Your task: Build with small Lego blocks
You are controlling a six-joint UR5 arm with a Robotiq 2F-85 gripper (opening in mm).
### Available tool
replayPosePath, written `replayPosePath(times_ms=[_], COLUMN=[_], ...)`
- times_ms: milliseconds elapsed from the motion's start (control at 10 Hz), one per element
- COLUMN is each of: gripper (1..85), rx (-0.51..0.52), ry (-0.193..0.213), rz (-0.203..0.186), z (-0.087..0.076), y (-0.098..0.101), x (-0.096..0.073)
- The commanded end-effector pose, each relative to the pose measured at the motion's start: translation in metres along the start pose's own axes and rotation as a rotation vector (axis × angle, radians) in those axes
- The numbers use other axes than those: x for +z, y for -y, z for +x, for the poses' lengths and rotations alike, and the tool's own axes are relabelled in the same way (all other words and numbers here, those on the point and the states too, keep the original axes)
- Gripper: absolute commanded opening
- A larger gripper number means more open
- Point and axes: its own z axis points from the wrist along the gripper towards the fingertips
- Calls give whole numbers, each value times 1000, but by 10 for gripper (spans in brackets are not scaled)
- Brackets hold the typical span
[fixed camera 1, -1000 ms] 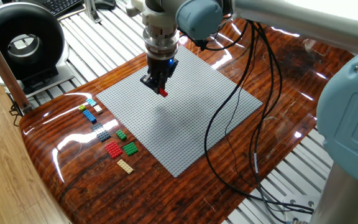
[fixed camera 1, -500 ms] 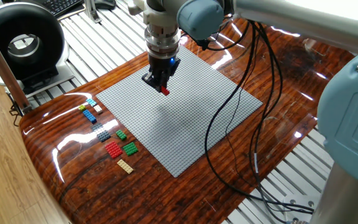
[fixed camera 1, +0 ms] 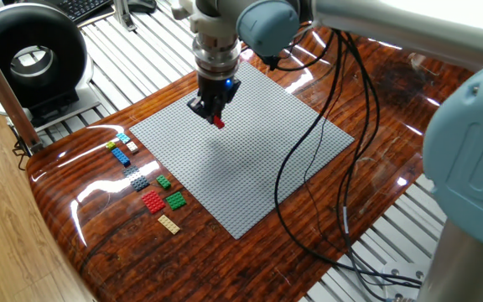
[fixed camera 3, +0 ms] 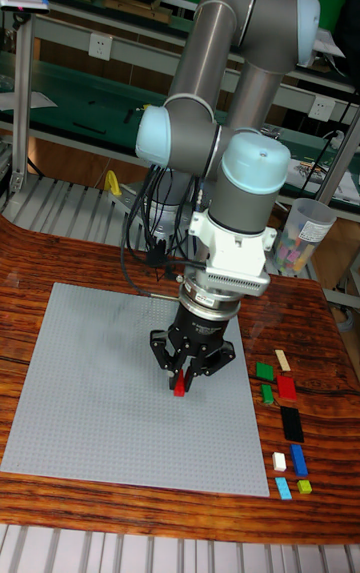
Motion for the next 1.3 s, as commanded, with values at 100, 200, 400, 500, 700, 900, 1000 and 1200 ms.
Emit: replayPosePath(times_ms=[100, 200, 400, 500, 700, 900, 1000, 1200], gripper=[13, 13, 13, 13, 13, 13, 13, 13], rx=[15, 2, -35, -54, -73, -76, -79, -87], ry=[8, -3, -28, -40, -51, -61, -59, -43], rz=[-4, -2, -1, -1, -12, -26, -28, -34], z=[-10, -8, -1, 2, 5, 8, 7, 3], y=[-7, -7, -7, -6, -9, -13, -13, -15], x=[5, 5, 4, 4, 4, 4, 4, 4])
